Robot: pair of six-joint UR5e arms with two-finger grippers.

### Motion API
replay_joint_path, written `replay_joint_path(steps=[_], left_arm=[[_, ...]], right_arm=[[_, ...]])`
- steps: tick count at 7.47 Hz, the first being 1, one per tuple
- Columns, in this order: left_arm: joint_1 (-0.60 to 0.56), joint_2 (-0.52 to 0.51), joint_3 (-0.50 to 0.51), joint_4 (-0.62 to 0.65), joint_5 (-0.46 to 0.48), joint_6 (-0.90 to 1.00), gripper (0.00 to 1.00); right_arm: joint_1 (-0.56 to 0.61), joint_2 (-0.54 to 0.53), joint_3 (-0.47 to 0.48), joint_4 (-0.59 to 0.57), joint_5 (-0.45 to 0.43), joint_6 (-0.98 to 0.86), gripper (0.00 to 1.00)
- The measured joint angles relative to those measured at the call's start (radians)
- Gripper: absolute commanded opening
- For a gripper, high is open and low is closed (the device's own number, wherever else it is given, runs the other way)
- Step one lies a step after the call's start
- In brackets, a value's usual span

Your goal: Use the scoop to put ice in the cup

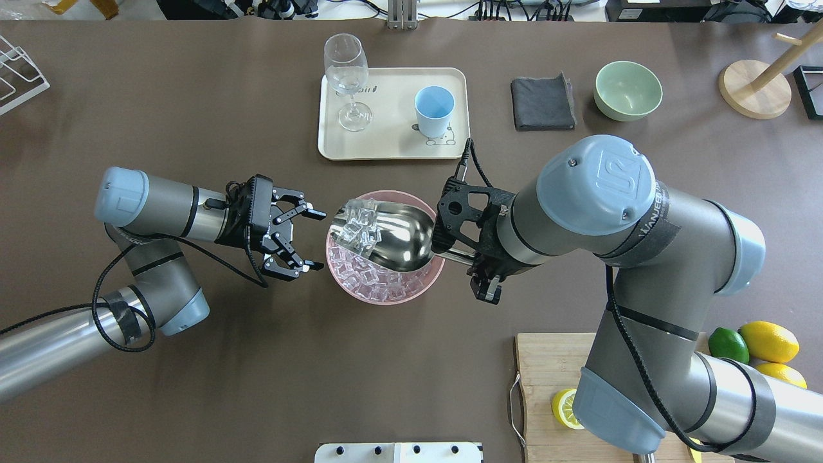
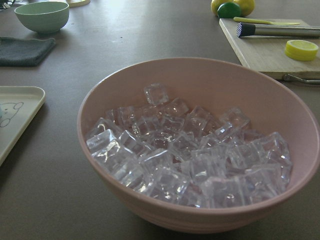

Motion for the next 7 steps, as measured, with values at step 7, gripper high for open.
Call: replay_joint_path(steps=[7], left_arm=[[-0.108,0.061,-0.084,0.086,-0.102,0.004,0.98]], right_arm=[[0.053,-0.012,-0.033,0.065,0.021,0.098,0.00]])
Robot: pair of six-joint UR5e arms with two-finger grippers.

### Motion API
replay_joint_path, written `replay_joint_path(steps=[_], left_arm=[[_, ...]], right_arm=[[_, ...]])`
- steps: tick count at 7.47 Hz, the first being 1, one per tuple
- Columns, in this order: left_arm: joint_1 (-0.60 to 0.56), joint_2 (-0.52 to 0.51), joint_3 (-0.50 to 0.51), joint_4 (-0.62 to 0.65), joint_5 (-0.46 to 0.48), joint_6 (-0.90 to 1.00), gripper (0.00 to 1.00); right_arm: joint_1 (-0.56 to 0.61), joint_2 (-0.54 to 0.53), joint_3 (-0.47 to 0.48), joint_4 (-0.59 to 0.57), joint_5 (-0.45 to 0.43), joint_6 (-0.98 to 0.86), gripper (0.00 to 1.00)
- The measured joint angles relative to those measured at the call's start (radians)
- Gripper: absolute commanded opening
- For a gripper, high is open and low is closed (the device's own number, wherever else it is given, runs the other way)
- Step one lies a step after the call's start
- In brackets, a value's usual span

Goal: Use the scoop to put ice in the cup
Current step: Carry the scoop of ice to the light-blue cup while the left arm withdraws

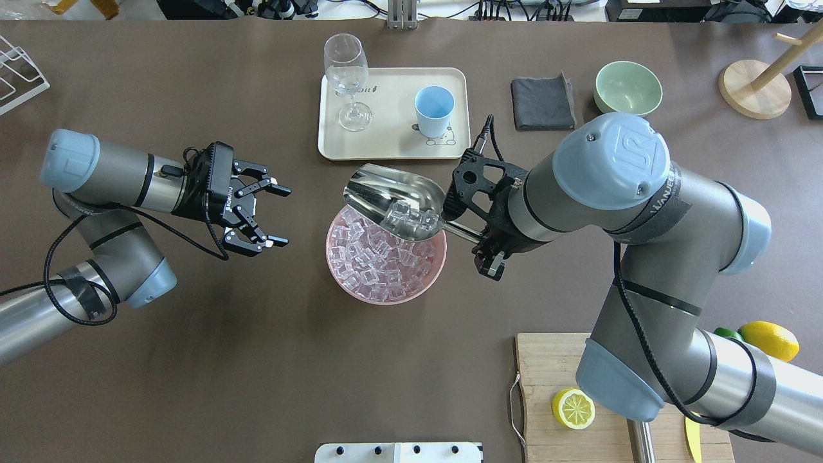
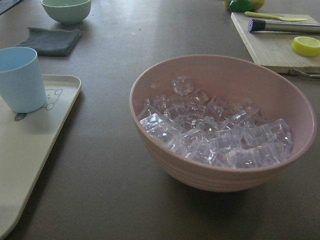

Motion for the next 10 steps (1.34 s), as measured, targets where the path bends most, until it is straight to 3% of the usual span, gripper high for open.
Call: replay_joint_path(steps=[3,5,8,10], left_arm=[[-0.012,0.004,-0.017,0.039,-0.007,-0.001,0.98],[-0.059,0.036,-0.058,0.144,-0.057,0.002,0.98],[-0.156,0.155,-0.268,0.552,-0.120,0.005,0.98],[-0.265,0.270,-0.415,0.858,-0.134,0.006,0.98]], right_arm=[[0.099,0.004,-0.035,-0.087,0.101,0.007,0.00],[0.178,0.008,-0.105,-0.129,0.170,0.026,0.00],[0.284,0.019,-0.207,-0.201,0.281,0.082,0.00],[0.311,0.092,-0.279,-0.293,0.315,0.095,0.00]])
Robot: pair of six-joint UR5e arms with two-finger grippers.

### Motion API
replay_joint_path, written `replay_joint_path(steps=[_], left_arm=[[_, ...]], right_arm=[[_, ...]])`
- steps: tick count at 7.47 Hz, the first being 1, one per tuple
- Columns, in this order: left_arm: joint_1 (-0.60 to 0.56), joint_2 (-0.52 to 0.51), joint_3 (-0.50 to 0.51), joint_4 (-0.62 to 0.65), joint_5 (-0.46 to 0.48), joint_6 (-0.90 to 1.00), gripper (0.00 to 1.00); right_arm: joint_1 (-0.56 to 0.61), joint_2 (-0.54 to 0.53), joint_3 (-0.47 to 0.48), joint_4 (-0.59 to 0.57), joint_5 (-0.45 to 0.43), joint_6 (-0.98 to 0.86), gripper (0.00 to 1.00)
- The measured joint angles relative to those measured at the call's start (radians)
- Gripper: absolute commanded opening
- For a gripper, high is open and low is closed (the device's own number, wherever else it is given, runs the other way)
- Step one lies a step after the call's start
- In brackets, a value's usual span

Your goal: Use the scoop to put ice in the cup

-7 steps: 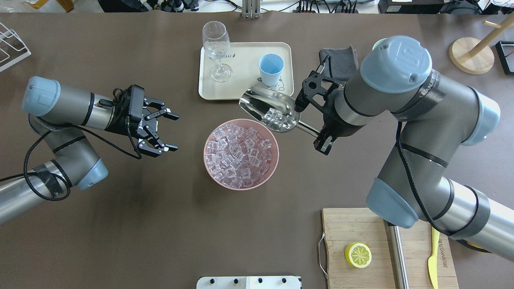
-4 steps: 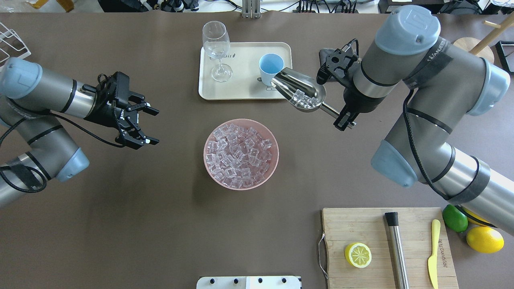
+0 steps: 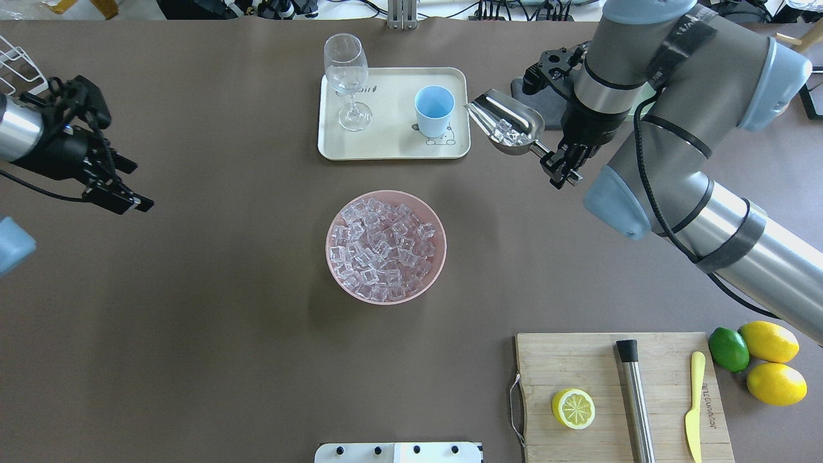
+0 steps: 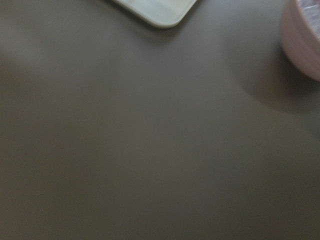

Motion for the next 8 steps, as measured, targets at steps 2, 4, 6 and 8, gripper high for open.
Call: replay_joint_path(steps=[2,4,6,8], left_arm=[[-0.139,0.070,-0.044,0.269,-0.001,0.000,0.98],[-0.270,0.124,-0.051,0.494,0.001,0.001,0.98],[-0.374,0.149,-0.041,0.678,0.004,-0.001,0.98],[-0.433,0.153,-0.028,0.739,0.000,-0.002,0.98]], right_arm=[[0.004,0.087,-0.090,-0.065,0.006,-0.007,0.00],[0.004,0.180,-0.171,-0.159,0.009,-0.044,0.00],[0.004,0.270,-0.239,-0.270,0.008,-0.086,0.00],[0.004,0.333,-0.297,-0.339,0.007,-0.111,0.00]])
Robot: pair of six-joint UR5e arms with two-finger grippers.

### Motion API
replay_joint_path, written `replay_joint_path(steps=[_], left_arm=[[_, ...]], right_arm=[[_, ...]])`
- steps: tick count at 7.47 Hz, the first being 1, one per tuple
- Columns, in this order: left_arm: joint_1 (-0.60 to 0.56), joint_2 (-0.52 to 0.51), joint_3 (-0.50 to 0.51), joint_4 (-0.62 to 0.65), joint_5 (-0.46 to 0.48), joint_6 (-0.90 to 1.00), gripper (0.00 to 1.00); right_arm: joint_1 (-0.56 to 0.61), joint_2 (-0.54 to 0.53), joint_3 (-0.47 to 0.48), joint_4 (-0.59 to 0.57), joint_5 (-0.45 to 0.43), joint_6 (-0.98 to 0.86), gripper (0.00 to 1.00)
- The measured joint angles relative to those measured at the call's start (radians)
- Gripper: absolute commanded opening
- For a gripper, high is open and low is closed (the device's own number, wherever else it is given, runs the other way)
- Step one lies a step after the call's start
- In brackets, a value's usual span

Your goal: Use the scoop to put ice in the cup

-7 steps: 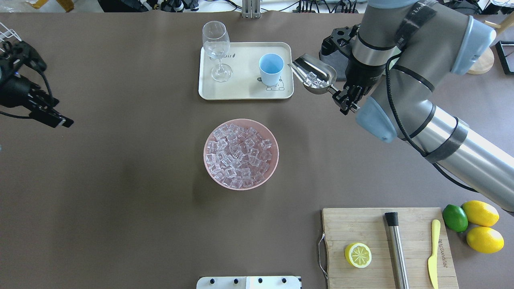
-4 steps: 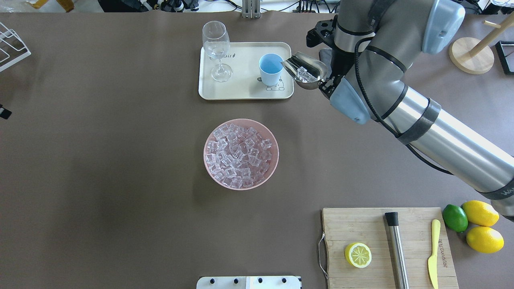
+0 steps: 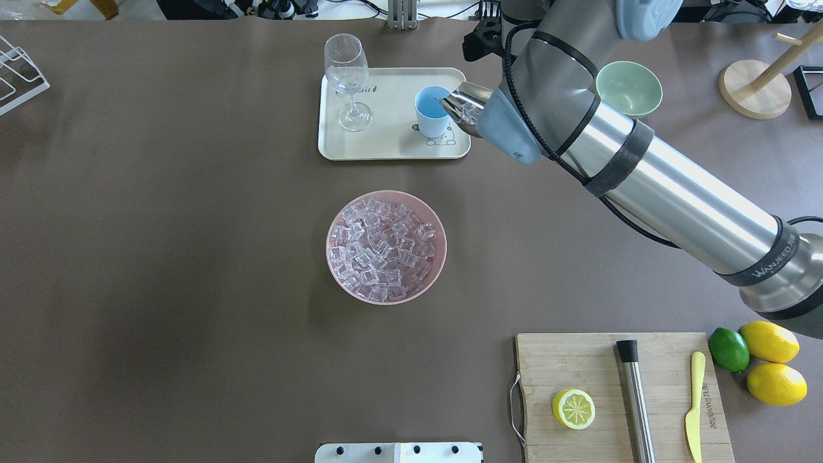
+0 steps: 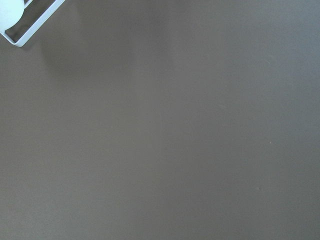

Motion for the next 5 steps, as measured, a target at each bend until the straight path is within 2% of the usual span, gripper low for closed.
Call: replay_joint_path(steps=[5], left_arm=[[-0.012,-0.001,0.015,0.009,-0.004,-0.002,0.98]], right_arm=[[-0.001,0.074,-0.082,-0.102,-0.003,-0.032,0.00]])
